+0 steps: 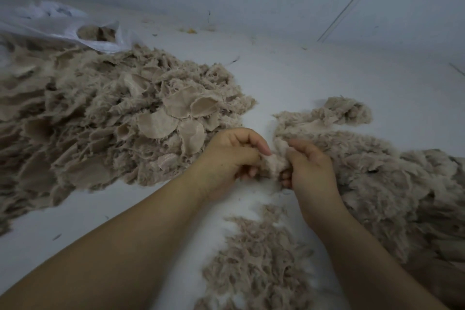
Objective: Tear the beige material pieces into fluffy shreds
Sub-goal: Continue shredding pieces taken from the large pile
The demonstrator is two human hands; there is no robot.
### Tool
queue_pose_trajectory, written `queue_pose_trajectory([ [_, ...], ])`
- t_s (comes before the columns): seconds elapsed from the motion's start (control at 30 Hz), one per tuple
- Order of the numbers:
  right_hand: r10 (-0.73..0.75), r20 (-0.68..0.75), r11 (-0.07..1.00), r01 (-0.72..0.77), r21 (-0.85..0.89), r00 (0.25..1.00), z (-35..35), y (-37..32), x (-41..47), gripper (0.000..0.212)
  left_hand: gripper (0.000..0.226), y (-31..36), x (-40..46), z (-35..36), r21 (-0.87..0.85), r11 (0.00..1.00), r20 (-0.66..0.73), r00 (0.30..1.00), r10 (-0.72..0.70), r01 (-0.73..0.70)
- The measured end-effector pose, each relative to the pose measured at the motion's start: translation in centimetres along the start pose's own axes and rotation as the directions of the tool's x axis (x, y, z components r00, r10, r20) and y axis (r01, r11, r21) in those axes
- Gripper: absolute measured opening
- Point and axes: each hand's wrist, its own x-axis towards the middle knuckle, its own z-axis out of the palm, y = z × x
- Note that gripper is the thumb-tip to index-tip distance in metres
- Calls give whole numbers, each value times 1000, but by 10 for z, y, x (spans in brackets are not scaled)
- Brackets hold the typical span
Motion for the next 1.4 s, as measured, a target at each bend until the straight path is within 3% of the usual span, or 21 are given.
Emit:
queue_pose_trajectory([
  [0.1, -28, 80, 998, 33, -55, 996, 1, -1, -4, 26, 27, -5, 5, -2, 79, 996, -130, 991, -19, 29],
  [0.2, -45, 114, 995, 54, -81, 993, 2, -2, -9, 32, 7, -6, 6, -1, 89, 995, -96, 995, -30, 38],
  [0.27, -61, 84, 998, 61, -6, 995, 2, -3, -10, 28, 23, -8, 7, -1, 198, 980, -57, 998, -13, 24],
  [0.4, -85, 119, 992, 74, 98, 989, 3, -4, -8, 24, 21, -12, 8, 2, 314, 949, -86, 995, 56, -26],
  [0.53, -100, 229, 981, 134, -139, 968, 5, 4, -5, 23, 20, -14, 7, 3, 241, 963, -159, 974, 163, -122],
  [0.67, -112, 182, 974, 144, -175, 977, 2, 7, -3, 16, 27, -14, 11, 4, 172, 968, -240, 945, 221, -183],
  [0.73, -115, 143, 977, 137, -162, 983, 1, 8, -2, 14, 29, -14, 12, 2, 162, 977, -218, 961, 172, -138],
  [0.83, -113, 133, 989, 125, -82, 985, 1, 7, -4, 16, 20, -12, 8, 3, 170, 985, -72, 997, -25, 37],
  [0.9, -155, 116, 979, 169, -115, 981, 0, 5, -5, 14, 8, -11, 7, 4, 179, 982, -65, 997, -49, 60],
  [1.07, -187, 45, 967, 191, -168, 981, -2, 6, -3, 15, 23, -12, 8, 4, 105, 993, -247, 966, 77, -53],
  [1.2, -134, -10, 985, 132, -114, 991, -3, 7, -2, 19, 23, -8, 9, 1, 47, 989, -344, 928, 147, -139],
  [1.27, -131, 27, 982, 133, -134, 991, -3, 7, -3, 17, 17, -7, 7, 3, 77, 983, -346, 920, 183, -167],
  [1.4, -153, 170, 987, 159, -18, 973, -1, 3, -7, 10, 12, -8, 5, 8, 126, 969, -330, 912, 244, -214],
])
